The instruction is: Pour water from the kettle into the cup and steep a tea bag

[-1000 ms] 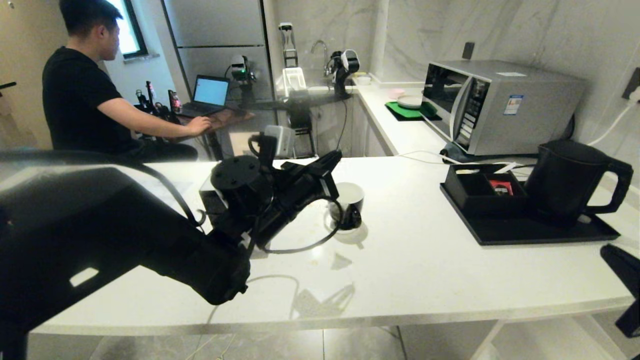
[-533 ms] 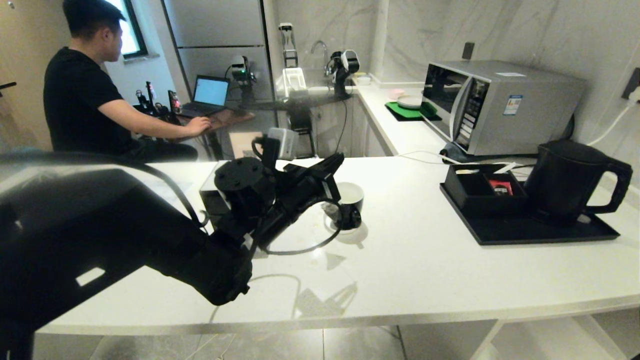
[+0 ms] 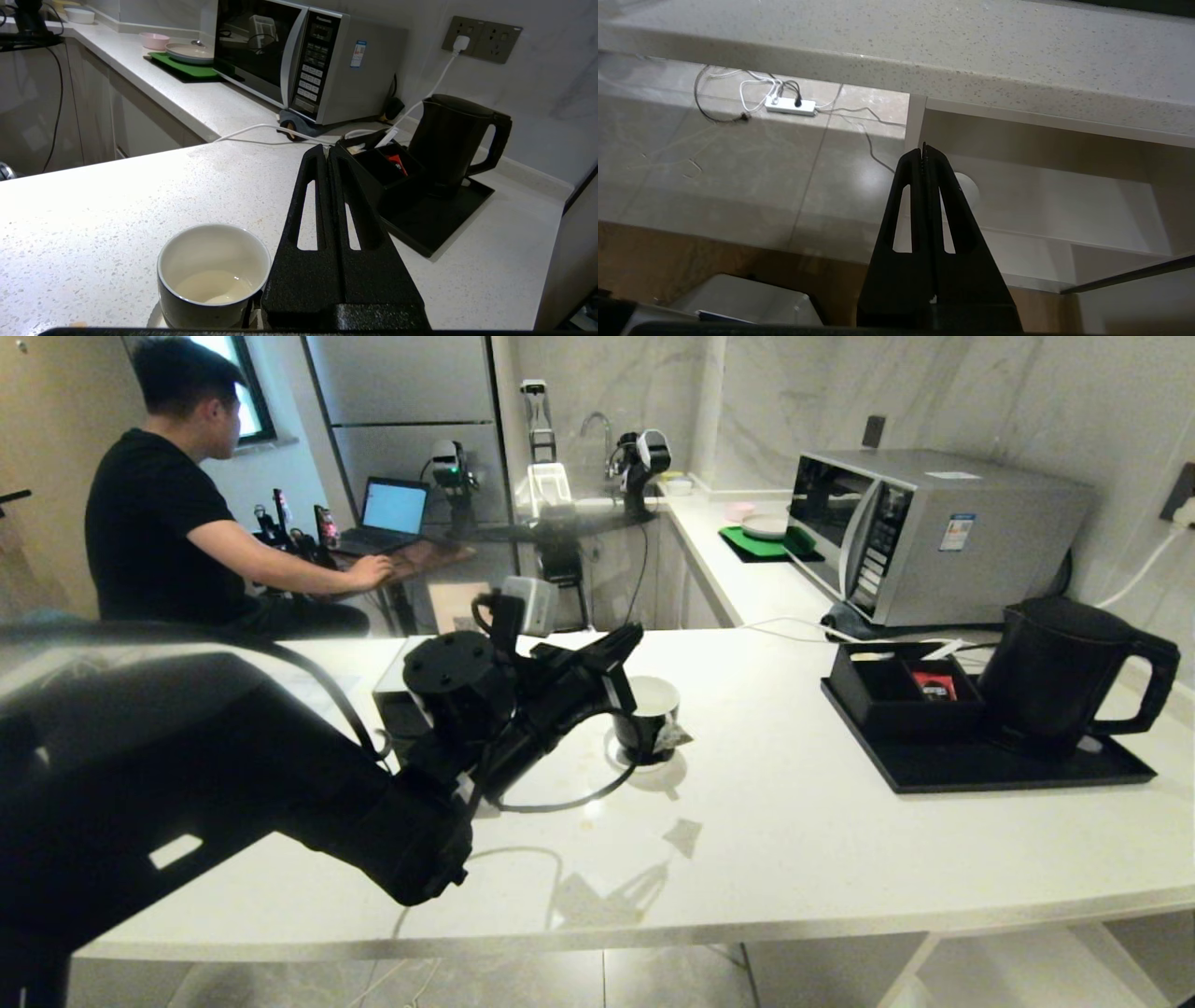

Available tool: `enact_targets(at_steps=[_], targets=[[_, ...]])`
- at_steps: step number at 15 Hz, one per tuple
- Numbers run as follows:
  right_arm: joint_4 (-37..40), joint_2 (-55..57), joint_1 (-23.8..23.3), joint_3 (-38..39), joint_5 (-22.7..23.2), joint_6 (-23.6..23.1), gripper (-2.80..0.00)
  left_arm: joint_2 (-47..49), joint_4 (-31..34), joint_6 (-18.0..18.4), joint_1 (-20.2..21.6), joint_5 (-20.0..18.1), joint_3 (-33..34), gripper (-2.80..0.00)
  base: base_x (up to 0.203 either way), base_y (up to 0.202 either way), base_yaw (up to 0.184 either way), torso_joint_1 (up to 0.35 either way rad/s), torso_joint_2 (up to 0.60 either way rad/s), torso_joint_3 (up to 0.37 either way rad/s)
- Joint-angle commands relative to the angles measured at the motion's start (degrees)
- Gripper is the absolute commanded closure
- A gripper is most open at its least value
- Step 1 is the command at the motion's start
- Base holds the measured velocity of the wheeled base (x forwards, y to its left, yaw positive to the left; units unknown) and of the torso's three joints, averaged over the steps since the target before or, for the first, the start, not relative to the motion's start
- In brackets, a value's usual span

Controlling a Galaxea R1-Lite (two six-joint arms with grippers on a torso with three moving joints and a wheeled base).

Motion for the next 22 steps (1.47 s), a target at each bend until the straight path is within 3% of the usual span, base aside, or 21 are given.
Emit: enact_targets(at_steps=[1, 12, 13, 16, 22], targets=[[0.0, -0.1, 0.0, 0.0, 0.1, 1.0, 0.0, 0.1, -0.6, -0.1, -0.2, 0.0, 0.0, 0.0, 0.0, 0.0, 0.0, 0.0, 0.0, 0.0], [0.0, -0.1, -0.1, 0.0, 0.1, 1.2, 0.0, -0.1, -0.7, -0.3, 0.1, 0.1, -0.2, 0.0, 0.0, 0.0, 0.0, 0.0, 0.0, 0.0], [-0.1, 0.0, -0.7, 0.0, 0.1, 1.2, 0.0, -0.1, -0.6, -0.3, 0.1, 0.1, -0.2, 0.0, 0.0, 0.0, 0.0, 0.0, 0.0, 0.0], [0.0, 1.2, -10.7, 0.0, 0.1, 1.2, 0.0, -0.3, -0.6, -0.3, 0.1, 0.1, -0.2, 0.0, 0.0, 0.0, 0.0, 0.0, 0.0, 0.0], [-0.1, -14.2, -10.8, 0.0, 0.0, 1.9, 0.0, -0.4, -0.7, -0.3, 0.1, 0.3, -0.2, 0.0, 0.0, 0.0, 0.0, 0.0, 0.0, 0.0]])
